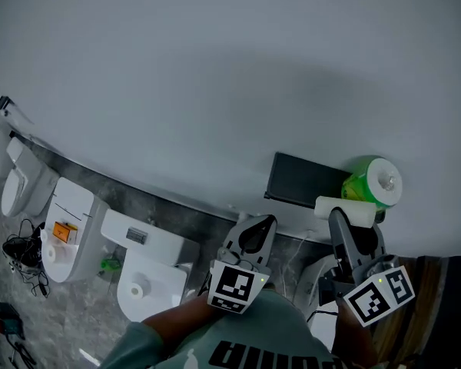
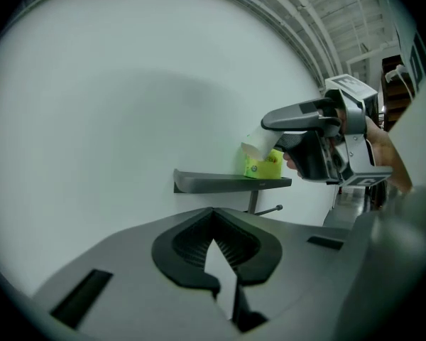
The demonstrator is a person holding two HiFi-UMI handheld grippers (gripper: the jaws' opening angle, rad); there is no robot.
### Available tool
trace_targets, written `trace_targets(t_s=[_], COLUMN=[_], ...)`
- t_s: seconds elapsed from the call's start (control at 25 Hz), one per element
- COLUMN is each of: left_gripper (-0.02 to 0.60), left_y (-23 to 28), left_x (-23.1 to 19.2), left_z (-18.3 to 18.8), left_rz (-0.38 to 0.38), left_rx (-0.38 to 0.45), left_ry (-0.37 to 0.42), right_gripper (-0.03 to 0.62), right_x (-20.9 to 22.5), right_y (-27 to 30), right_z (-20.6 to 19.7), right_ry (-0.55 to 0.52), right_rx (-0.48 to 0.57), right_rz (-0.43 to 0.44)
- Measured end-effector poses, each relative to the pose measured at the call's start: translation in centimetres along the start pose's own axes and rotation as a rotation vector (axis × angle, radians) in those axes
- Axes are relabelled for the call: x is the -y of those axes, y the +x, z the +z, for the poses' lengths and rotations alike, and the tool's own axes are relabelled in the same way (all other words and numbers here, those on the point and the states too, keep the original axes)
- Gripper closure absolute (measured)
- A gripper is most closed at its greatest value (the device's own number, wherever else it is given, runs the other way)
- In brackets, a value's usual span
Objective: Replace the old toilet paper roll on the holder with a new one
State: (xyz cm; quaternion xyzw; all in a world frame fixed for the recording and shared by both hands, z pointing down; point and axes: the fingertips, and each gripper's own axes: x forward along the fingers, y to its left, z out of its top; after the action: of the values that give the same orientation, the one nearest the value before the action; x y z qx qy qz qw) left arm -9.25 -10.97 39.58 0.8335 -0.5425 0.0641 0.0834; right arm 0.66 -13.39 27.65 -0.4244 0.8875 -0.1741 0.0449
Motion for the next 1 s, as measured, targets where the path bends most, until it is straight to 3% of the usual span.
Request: trace_targets(t_s=[0.4,0.72,1.0], left_gripper=[0.578,0.577,0.578], left_y=[-0.5,-0.4,-0.3], left_x=[-4.5,-5.7,-5.4], left_z=[0.5,-0.1,-0.6], left_rz=[0.048,0.025,0.000], left_rx=[0.034,0.020,0.013], left_ry=[-0.033,-0.047,-0.046], right_gripper=[0.398,0.398,0.398], right_x=[-1.0,-0.4,0.1], right_y=[7.1,9.3,9.9], right_z=[-0.7,-2.6,-3.3], right_ry=[-0.236,-0.311,-0.327], right_rx=[-0.173,-0.285,-0.314], right_rz=[-0.093,-0.160,-0.179])
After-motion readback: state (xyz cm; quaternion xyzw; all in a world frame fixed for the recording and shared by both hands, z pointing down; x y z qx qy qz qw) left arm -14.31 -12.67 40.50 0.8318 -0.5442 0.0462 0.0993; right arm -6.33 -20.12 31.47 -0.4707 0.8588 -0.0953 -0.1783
